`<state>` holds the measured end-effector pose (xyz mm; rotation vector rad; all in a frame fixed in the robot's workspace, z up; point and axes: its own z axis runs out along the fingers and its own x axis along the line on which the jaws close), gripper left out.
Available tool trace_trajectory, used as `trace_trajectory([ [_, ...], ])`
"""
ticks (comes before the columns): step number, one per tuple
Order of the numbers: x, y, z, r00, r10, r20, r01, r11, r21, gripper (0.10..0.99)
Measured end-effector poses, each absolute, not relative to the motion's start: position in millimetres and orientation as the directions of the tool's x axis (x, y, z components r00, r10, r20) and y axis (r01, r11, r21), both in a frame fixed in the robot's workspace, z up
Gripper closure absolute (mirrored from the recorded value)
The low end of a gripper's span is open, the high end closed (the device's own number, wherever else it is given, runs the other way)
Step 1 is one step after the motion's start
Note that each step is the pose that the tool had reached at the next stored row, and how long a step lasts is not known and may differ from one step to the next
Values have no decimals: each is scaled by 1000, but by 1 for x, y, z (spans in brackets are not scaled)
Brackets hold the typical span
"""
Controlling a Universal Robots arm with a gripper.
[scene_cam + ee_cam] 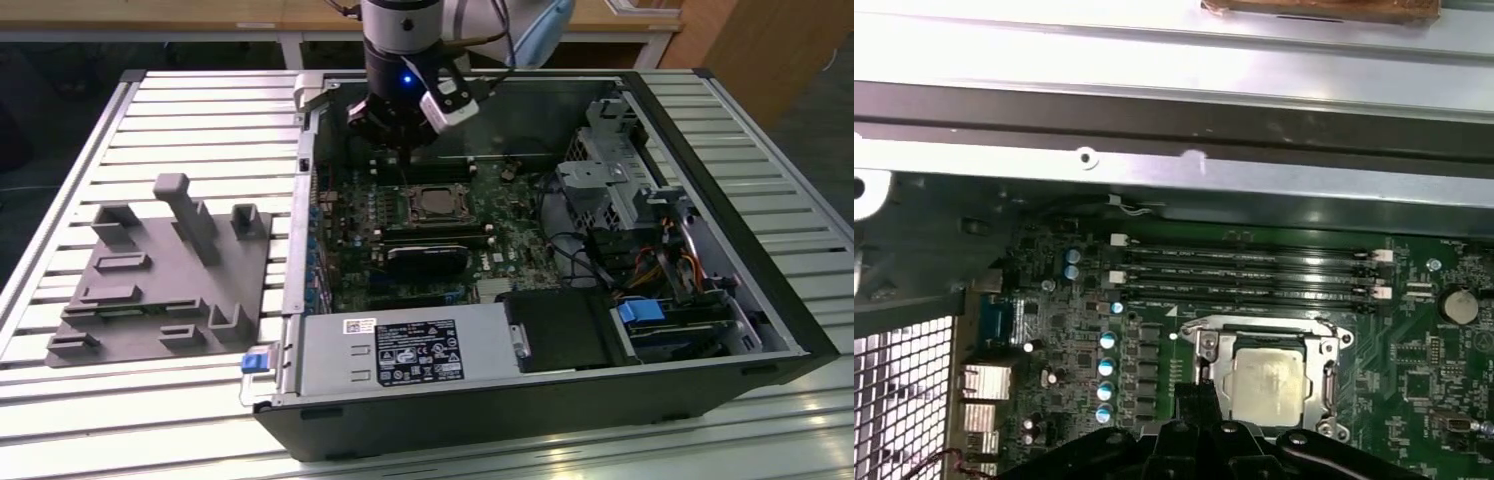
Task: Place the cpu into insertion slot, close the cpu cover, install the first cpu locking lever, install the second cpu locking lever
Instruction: 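Install the first cpu locking lever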
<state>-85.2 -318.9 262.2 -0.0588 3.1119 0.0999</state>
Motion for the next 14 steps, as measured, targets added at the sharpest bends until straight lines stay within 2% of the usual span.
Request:
trace_trajectory([
  [14, -103, -309, 256, -999, -37, -29, -39, 997, 63, 980],
])
